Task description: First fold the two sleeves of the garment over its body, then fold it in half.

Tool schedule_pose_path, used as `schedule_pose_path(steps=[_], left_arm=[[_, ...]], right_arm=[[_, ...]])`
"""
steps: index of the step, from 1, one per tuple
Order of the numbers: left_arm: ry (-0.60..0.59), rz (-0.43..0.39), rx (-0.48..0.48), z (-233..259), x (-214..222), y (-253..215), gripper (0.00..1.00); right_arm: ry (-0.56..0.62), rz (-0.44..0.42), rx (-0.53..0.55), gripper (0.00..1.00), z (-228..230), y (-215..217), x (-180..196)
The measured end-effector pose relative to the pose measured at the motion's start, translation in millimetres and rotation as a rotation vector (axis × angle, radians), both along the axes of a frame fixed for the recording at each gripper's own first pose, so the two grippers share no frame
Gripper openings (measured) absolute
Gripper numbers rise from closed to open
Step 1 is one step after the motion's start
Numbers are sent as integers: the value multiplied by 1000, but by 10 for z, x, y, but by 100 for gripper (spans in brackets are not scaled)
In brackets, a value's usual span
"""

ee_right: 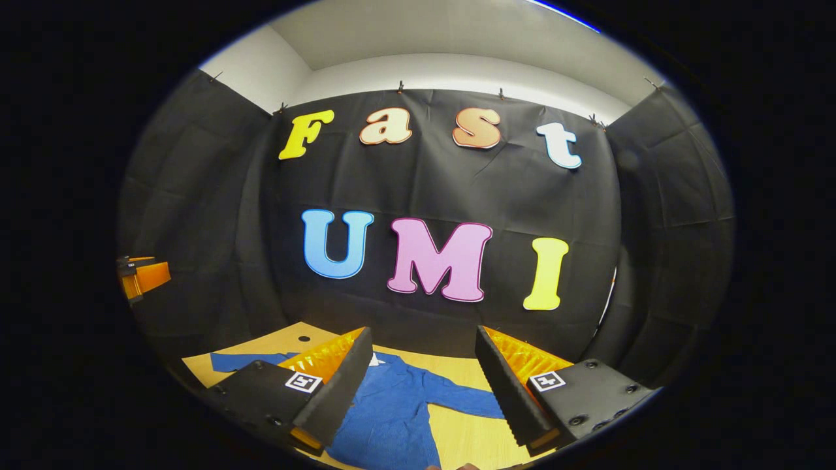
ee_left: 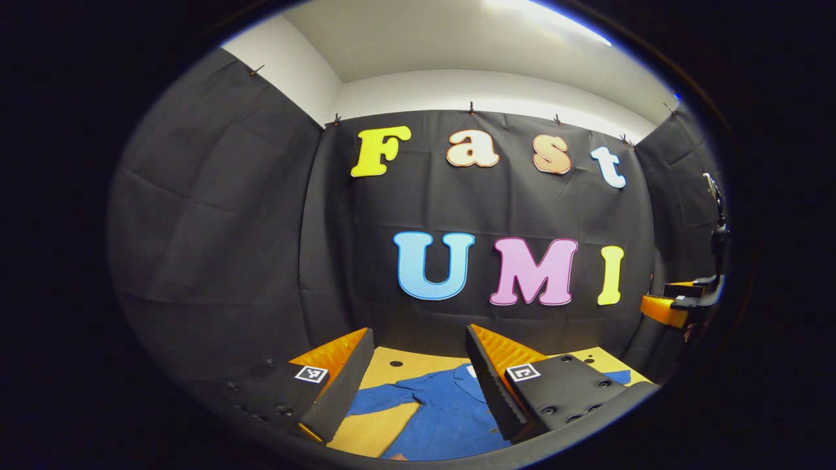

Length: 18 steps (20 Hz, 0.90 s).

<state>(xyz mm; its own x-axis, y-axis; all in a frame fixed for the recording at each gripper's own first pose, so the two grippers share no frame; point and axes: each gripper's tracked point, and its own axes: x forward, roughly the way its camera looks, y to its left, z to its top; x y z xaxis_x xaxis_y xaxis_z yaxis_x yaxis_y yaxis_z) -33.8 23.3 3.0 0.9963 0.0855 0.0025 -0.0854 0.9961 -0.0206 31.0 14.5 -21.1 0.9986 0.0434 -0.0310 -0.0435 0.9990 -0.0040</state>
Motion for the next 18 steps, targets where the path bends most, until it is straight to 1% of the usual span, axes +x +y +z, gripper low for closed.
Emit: schedule_pose_path(steps=[4,8,12,13,14,15,18], left_arm=[[5,-21,-21,-82,147,4,82],[-5,-75,-53,-104,357,-115,82],[-21,-115,-51,-52,550,-218,82],[-28,-124,-51,-34,575,-244,80],[-31,-133,-54,-51,605,-285,82],[-25,-141,-58,-84,639,-326,82],[13,-168,-75,-222,719,-465,80]], right_arm=[[9,-31,-21,92,-41,-107,-7],[29,-98,-44,92,-139,-367,-33],[47,-168,-50,92,-219,-678,0],[53,-183,-40,92,-259,-750,23],[68,-198,-22,92,-321,-818,53],[82,-214,1,99,-414,-914,89],[147,-296,67,99,-785,-1310,226]])
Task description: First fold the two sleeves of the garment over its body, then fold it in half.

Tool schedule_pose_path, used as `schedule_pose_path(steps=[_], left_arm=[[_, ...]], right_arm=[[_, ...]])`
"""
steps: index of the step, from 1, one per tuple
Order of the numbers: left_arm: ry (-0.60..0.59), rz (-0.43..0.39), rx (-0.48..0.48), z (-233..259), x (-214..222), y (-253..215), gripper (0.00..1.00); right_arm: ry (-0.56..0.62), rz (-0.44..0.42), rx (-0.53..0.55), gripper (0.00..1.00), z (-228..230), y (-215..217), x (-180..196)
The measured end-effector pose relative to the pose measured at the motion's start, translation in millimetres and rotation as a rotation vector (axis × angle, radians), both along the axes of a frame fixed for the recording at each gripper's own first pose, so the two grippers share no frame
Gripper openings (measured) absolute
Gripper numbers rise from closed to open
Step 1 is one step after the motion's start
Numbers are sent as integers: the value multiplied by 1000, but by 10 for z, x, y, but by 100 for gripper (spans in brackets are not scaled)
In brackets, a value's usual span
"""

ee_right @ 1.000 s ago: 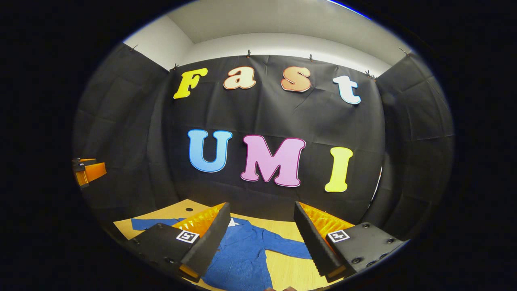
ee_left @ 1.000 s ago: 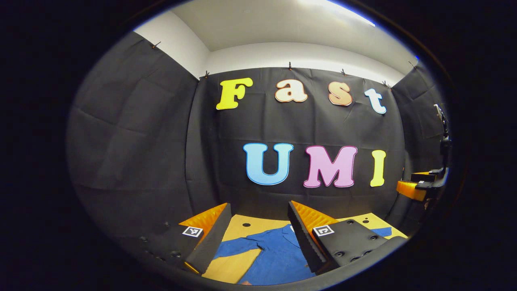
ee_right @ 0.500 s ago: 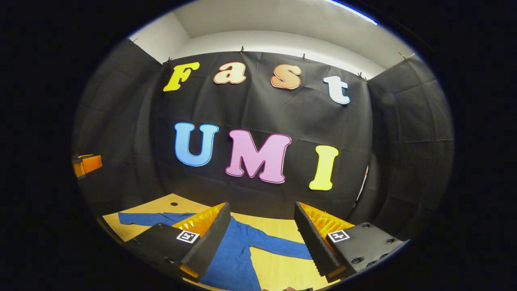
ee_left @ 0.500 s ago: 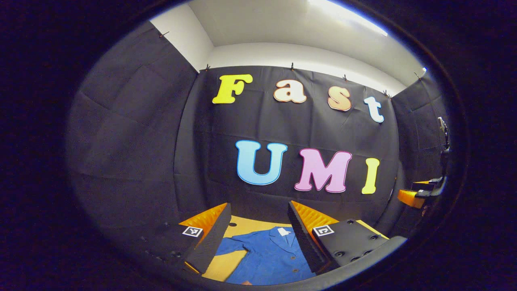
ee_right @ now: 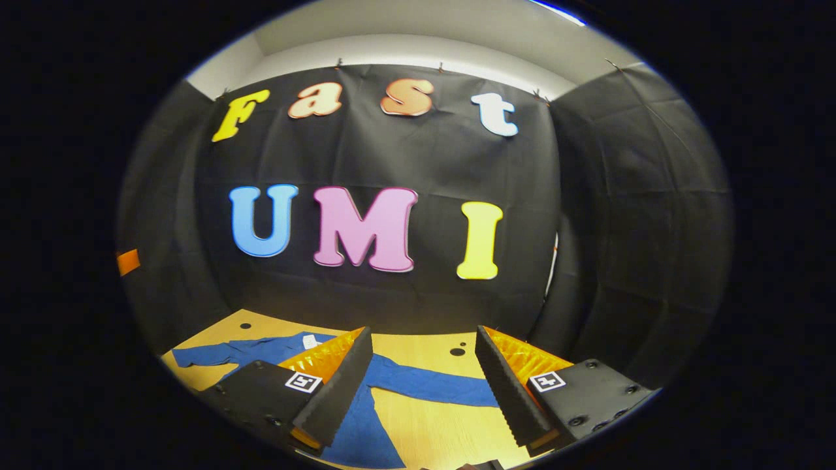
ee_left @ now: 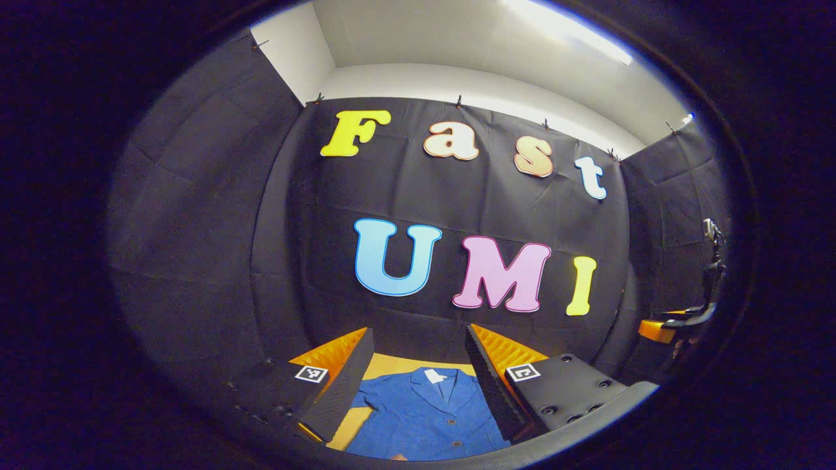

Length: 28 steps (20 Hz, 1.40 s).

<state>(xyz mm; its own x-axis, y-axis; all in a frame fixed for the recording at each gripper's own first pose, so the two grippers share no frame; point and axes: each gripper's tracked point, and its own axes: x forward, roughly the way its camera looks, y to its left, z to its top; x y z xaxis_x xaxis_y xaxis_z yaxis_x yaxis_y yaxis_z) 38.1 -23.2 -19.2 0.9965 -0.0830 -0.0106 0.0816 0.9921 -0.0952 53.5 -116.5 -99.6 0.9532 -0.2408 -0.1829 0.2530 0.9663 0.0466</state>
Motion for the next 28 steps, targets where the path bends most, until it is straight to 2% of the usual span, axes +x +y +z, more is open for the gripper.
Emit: schedule_pose_path(steps=[4,7,12,17,19,20,21,22,24,25,26,27,28], left_arm=[[-3,9,38,13,87,-113,81],[-1,21,47,14,203,-238,81],[32,66,71,-3,543,-430,81],[113,109,60,-193,831,-697,82],[133,120,83,-239,894,-764,82],[137,125,96,-261,926,-784,82],[141,128,102,-266,958,-805,82],[146,131,99,-287,978,-829,82],[156,126,79,-307,1032,-888,82],[158,119,73,-310,1070,-918,82],[159,112,75,-329,1117,-940,82],[159,109,79,-328,1163,-948,82],[160,102,82,-330,1193,-958,82]], right_arm=[[72,-92,16,99,-605,-557,251],[123,-106,37,99,-1066,-836,525],[260,-141,-5,100,-2039,-1424,989],[486,-206,120,100,-3290,-1836,1128],[564,-244,169,100,-3637,-1960,1071],[603,-264,193,100,-3783,-2008,1024],[620,-280,215,94,-3854,-2022,1007],[640,-290,237,100,-3947,-2020,1001],[708,-306,280,100,-4151,-1955,929],[728,-303,310,94,-4190,-1904,868],[676,-324,302,94,-4158,-1972,977],[693,-327,314,94,-4196,-1939,955],[686,-331,303,100,-4180,-1934,925]])
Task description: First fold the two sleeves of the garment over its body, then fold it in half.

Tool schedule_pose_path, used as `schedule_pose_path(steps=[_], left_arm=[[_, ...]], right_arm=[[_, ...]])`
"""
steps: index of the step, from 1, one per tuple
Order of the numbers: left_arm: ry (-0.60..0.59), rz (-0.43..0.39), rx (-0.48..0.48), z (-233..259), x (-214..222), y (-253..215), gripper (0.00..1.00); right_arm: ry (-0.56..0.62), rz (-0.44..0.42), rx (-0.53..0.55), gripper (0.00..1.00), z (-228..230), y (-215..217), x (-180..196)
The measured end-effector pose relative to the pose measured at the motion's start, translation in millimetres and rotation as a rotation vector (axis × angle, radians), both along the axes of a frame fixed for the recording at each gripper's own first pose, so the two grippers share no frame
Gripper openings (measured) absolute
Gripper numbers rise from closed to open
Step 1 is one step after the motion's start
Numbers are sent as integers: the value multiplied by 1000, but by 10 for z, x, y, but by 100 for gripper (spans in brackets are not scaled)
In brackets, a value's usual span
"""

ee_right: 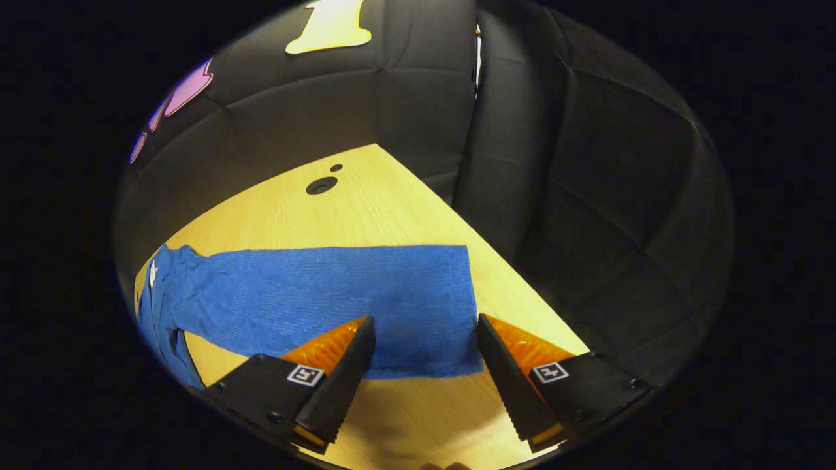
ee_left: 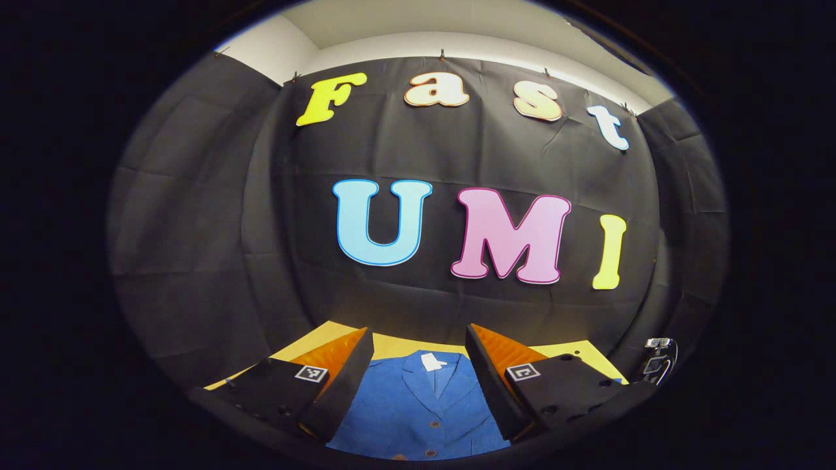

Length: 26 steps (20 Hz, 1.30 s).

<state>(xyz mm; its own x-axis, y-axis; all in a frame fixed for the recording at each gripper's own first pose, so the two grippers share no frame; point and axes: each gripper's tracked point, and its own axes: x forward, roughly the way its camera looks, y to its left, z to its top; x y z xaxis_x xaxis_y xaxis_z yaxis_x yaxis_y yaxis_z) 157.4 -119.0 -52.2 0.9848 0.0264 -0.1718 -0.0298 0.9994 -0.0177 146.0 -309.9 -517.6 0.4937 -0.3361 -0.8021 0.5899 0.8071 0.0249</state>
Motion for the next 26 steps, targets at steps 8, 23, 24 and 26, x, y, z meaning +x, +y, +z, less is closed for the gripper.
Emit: schedule_pose_path(steps=[8,23,24,26], left_arm=[[35,-25,-6,-158,43,123,82],[-10,-51,-9,-17,-131,926,82],[-19,-57,-8,3,-163,990,82],[-25,-61,-17,-17,-234,1150,82]], right_arm=[[-25,-45,48,35,10,174,179],[-234,41,-61,6,1416,861,539],[-261,68,-83,6,1643,1071,564],[-340,110,-82,6,2038,1531,739]])
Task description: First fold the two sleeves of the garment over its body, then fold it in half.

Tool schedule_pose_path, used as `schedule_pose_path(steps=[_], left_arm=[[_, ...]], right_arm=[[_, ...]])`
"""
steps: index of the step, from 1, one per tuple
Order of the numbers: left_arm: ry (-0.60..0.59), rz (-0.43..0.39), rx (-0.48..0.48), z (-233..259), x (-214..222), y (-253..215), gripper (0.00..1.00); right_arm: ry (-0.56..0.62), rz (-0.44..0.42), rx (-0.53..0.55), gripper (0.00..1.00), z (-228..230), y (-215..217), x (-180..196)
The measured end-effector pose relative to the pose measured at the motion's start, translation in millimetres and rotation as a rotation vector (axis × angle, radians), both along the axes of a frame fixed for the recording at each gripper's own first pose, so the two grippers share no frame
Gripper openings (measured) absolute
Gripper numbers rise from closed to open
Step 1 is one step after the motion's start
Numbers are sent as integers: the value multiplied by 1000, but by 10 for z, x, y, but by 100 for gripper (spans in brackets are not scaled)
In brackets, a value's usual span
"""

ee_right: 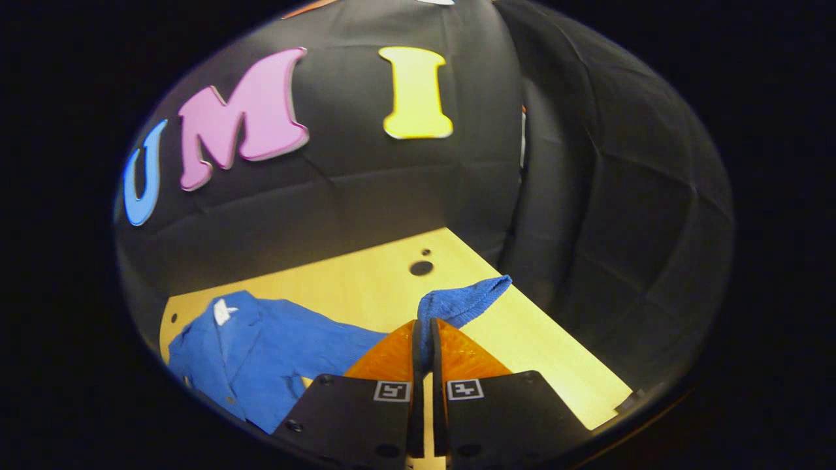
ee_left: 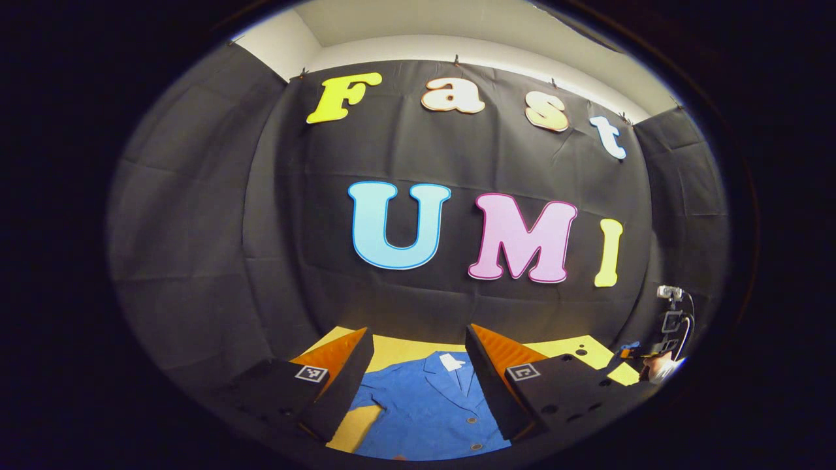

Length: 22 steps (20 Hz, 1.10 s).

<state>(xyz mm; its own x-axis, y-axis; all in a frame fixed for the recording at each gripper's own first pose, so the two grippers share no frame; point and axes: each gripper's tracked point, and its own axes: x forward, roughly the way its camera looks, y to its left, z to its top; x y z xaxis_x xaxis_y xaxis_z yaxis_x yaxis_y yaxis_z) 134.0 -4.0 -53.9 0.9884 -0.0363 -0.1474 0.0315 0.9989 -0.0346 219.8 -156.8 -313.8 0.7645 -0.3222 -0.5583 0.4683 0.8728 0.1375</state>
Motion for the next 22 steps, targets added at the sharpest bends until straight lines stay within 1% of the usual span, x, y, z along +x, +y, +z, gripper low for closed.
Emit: schedule_pose_path(steps=[3,5,8,11,13,15,17,19,20,21,22], left_arm=[[8,15,-30,-52,-167,330,82],[15,38,-24,-111,-296,620,82],[38,100,16,-224,-554,1157,82],[55,165,15,-263,-793,1574,81],[71,207,6,-325,-931,1806,81],[89,240,-8,-405,-1056,1964,82],[125,272,-2,-530,-1173,2104,82],[179,316,13,-659,-1270,2232,82],[189,328,16,-677,-1302,2257,82],[190,336,18,-659,-1316,2268,80],[193,340,22,-655,-1338,2275,82]], right_arm=[[-85,48,51,6,412,697,212],[-133,88,68,6,633,1197,395],[-184,169,128,6,836,2086,709],[-207,266,165,5,896,3016,1043],[-188,327,184,6,759,3581,1231],[-161,387,179,6,471,4134,1357],[-69,434,173,6,-48,4536,1404],[19,468,165,6,-539,4795,1336],[56,479,164,5,-748,4846,1323],[93,486,184,6,-929,4899,1293],[110,486,209,0,-1021,4940,1264]])
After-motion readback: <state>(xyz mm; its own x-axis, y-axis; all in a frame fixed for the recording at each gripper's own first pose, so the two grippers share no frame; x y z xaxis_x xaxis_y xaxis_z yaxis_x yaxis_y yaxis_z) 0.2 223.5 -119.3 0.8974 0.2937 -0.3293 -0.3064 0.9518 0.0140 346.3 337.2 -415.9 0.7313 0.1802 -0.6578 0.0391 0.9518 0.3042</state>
